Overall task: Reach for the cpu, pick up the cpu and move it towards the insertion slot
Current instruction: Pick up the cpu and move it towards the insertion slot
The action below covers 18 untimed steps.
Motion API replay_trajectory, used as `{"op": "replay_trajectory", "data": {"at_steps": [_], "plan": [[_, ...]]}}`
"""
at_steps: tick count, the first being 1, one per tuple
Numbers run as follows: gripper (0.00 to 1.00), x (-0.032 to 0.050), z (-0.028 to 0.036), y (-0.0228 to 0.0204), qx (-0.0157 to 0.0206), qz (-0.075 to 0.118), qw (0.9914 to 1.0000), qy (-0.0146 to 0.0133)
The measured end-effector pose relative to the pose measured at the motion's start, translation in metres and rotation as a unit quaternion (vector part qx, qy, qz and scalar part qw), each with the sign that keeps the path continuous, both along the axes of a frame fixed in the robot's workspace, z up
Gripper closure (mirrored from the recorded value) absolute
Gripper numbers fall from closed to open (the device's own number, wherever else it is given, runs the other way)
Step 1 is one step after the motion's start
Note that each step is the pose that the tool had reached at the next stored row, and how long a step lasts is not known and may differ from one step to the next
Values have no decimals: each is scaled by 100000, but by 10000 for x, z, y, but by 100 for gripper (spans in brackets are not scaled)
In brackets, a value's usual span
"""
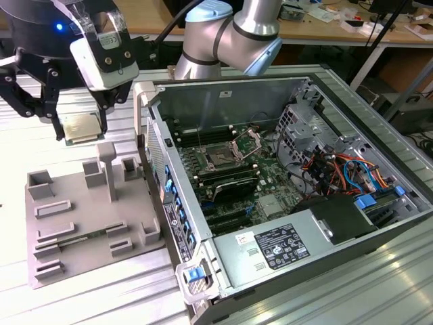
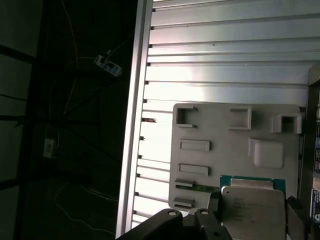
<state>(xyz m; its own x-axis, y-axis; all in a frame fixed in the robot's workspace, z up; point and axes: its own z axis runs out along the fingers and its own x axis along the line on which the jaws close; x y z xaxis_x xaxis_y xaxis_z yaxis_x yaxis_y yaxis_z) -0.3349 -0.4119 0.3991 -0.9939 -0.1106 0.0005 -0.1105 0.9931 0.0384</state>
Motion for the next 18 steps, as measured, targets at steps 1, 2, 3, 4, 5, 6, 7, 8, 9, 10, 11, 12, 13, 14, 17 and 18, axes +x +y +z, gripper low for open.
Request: {"op": "replay_trajectory", "data": {"at_steps": [1, 2, 3, 4, 5, 6, 7, 8, 9, 10, 11, 12, 13, 14, 17, 18], "plan": [[45, 7, 0, 0, 1, -1, 100000, -2], [45, 21, -1, 0, 3, -3, 100000, -5], [45, 32, 0, 0, -1, 1, 100000, 1], [45, 39, 0, 0, 3, 0, 100000, 0], [45, 49, 0, 0, 1, 2, 100000, 0], [45, 56, -1, 0, 2, 0, 100000, -3], [45, 67, 0, 0, 2, 0, 100000, -3], [45, 74, 0, 0, 0, -2, 100000, -3], [45, 84, 0, 0, -1, -3, 100000, -2], [45, 91, 0, 0, 3, 0, 100000, -2], [45, 99, 0, 0, 2, -2, 100000, -1], [45, 106, 0, 0, 2, 0, 100000, -2], [45, 114, 0, 0, 0, -1, 100000, 1], [45, 120, 0, 0, 4, -1, 100000, 0], [45, 161, 0, 0, 0, -3, 100000, -2], [45, 179, -1, 0, 3, -2, 100000, -3]]}}
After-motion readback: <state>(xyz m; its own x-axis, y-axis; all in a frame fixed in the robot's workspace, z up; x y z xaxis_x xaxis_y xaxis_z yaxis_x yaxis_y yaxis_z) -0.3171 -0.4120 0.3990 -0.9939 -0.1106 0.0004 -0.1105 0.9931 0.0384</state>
